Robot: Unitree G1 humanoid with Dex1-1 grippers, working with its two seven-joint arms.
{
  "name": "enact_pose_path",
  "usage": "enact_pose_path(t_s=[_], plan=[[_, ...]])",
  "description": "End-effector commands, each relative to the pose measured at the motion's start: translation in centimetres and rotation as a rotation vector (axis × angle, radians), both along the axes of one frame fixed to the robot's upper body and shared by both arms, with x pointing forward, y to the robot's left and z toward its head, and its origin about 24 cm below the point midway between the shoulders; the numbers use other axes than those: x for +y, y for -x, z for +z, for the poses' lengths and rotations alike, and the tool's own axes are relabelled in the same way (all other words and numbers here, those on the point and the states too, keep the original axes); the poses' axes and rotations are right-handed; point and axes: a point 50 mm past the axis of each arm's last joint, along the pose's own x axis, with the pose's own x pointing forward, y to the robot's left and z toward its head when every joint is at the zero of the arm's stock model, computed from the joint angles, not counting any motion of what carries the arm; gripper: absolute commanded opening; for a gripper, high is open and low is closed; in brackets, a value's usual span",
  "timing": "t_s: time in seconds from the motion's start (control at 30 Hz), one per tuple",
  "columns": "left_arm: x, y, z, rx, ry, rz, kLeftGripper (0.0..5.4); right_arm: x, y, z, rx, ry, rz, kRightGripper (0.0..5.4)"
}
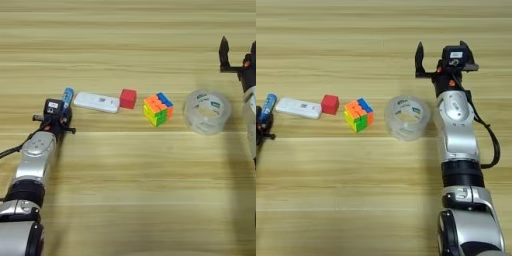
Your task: Move the objects on the table
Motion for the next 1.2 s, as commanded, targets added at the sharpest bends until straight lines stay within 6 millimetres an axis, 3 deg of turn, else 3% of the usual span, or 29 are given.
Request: enact_pose_path(t_s=[0.03,0.3,0.6,0.93,1.2], plan=[[0.4,0.9,-1.3,0.066,0.0,0.009,1.36,0.4,-0.2,0.8,-0.023,-0.004,0.011,5.4],[0.5,0.8,-0.9,0.043,0.002,0.003,1.36,0.5,-0.2,0.8,-0.022,-0.004,0.011,5.4],[-0.4,0.4,1.9,-0.138,0.073,-0.065,1.35,1.0,-0.3,0.3,-0.003,-0.001,0.029,5.4],[-0.1,0.4,3.4,-0.209,0.079,-0.053,1.35,1.5,-0.5,-0.1,0.012,0.003,0.049,5.4],[-0.8,0.3,5.2,-0.302,0.093,-0.112,1.35,4.6,-0.8,-1.7,0.092,-0.052,0.228,5.4]])
